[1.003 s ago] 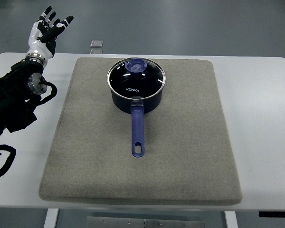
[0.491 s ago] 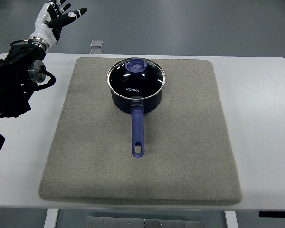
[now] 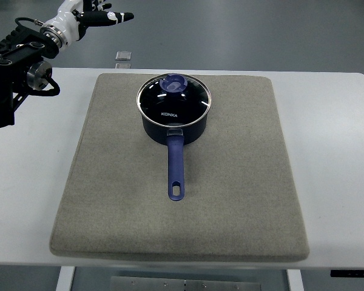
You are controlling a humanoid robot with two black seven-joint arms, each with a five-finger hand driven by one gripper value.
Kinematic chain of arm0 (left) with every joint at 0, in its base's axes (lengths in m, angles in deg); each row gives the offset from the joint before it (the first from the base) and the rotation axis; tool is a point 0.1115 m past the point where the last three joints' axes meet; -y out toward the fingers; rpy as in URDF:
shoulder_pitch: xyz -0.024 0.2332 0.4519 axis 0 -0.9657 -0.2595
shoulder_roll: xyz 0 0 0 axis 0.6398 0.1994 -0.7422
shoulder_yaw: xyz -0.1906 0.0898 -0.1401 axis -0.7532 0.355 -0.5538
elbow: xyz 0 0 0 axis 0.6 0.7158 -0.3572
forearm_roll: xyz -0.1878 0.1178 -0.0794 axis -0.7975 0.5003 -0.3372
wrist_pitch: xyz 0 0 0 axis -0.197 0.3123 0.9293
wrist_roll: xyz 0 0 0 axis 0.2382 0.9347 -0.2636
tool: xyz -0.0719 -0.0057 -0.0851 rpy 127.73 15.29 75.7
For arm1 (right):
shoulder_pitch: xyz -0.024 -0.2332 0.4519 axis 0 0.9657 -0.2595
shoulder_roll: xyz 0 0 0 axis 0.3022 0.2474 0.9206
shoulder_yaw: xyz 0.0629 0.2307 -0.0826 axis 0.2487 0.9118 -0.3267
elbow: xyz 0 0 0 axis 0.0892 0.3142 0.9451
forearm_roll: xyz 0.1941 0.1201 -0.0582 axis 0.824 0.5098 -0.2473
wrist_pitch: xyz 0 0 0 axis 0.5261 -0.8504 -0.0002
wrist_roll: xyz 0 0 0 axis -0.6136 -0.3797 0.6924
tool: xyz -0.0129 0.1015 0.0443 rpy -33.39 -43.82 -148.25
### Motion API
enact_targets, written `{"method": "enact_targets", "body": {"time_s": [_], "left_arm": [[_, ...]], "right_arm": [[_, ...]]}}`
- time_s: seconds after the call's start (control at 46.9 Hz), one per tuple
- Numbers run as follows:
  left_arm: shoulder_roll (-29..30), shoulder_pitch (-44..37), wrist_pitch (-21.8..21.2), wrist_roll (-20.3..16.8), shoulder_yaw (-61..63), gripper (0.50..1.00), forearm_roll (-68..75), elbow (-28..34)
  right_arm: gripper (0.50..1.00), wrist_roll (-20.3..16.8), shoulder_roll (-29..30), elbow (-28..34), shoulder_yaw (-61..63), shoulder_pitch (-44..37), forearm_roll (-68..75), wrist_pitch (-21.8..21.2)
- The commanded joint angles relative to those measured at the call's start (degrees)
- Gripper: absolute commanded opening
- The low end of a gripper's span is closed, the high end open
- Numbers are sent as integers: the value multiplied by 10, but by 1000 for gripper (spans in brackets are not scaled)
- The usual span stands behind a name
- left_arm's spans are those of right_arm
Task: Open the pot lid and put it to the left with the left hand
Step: 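Swing the left hand over the saucepan toward the lid knob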
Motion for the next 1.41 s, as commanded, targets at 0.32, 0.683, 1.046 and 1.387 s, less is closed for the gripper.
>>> {"method": "enact_targets", "body": {"time_s": [0.32,0.683,1.046,1.387], "left_arm": [[14,92,76,-3,127,990,154,-9],[17,111,91,-37,120,984,390,-44],[32,197,167,-68,116,984,517,-113],[31,241,223,-105,120,984,607,-121]], "right_arm": [[917,0,0,0,0,0,0,0],[917,0,0,0,0,0,0,0],[917,0,0,0,0,0,0,0],[917,0,0,0,0,0,0,0]]}}
